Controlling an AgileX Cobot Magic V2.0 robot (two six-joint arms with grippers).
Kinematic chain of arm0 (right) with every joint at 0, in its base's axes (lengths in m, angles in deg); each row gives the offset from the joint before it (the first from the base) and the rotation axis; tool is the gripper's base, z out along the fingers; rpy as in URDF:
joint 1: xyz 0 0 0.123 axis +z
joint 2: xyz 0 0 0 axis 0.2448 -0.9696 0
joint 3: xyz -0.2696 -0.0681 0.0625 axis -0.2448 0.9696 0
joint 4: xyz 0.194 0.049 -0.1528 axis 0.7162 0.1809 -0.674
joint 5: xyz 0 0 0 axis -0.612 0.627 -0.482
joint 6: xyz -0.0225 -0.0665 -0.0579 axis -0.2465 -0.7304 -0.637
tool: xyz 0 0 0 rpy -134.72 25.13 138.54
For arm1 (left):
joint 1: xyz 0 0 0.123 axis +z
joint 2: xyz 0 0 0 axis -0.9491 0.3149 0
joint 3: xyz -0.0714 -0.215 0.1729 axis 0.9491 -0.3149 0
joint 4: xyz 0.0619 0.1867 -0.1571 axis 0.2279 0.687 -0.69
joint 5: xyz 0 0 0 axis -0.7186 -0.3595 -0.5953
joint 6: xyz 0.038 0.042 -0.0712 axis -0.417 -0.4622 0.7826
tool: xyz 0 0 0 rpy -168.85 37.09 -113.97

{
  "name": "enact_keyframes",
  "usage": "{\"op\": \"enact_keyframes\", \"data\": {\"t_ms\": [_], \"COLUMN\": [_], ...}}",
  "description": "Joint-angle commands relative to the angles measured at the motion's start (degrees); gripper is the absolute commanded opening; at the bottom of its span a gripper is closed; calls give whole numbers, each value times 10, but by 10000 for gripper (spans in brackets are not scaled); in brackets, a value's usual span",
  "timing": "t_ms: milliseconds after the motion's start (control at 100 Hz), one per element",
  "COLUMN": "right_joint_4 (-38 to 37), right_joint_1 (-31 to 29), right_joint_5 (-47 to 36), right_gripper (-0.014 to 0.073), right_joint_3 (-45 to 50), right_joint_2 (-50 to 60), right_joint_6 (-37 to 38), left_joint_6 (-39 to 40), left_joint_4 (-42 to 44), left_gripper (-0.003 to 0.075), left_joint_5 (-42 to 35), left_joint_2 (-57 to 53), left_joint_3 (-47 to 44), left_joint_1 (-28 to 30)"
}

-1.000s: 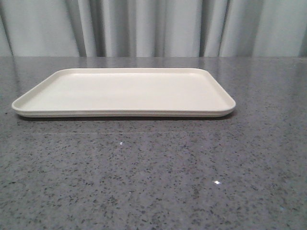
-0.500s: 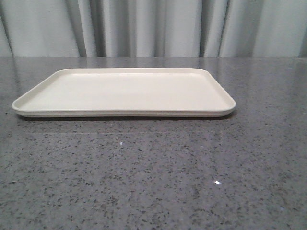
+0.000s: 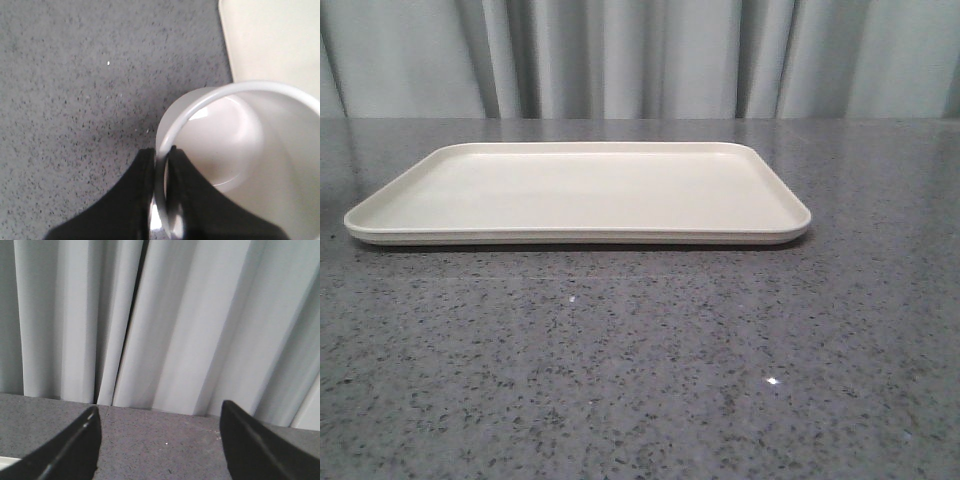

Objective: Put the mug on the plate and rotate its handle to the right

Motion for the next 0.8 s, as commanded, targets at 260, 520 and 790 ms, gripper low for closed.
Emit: {"op": "enact_keyframes", "data": {"t_ms": [260, 520, 790], "right_joint_4": [-11, -22, -23], "right_joint_1": [-3, -3, -3], "right_joint_5": [-43, -43, -42], "right_gripper": [509, 509, 509], "right_joint_3": [-17, -17, -17], "right_joint_2": [-2, -2, -2], "right_joint_6": [-4, -4, -4], "left_joint_6": [9, 9, 9], "left_joint_4": [-16, -13, -13], "left_gripper": [-20, -20, -20], "left_joint_5": [2, 2, -1], "left_joint_2": [92, 173, 248], "left_joint_3": [221, 295, 295], "left_joint_1": [-124, -187, -235]}}
